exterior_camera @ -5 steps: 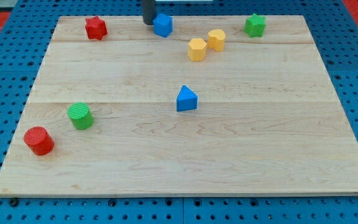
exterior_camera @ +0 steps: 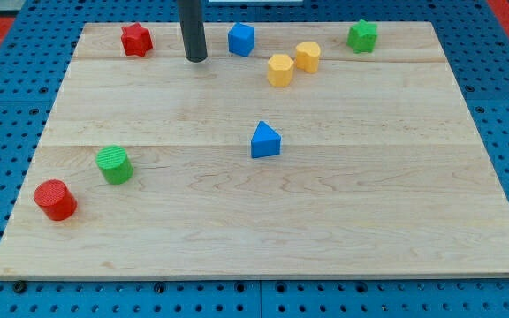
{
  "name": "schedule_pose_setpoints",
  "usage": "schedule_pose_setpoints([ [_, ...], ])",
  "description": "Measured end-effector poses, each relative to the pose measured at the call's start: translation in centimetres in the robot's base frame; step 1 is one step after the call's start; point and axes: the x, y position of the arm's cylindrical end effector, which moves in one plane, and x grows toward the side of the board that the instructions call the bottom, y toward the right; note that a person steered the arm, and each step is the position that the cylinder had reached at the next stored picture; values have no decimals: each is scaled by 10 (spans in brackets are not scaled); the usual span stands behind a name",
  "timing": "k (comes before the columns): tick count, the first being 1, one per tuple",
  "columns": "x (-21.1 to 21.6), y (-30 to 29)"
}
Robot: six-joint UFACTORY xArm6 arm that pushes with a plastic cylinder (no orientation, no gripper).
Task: Move the green star near to the blue cube
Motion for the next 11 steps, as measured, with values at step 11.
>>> schedule_pose_setpoints([
  [11, 79, 186],
])
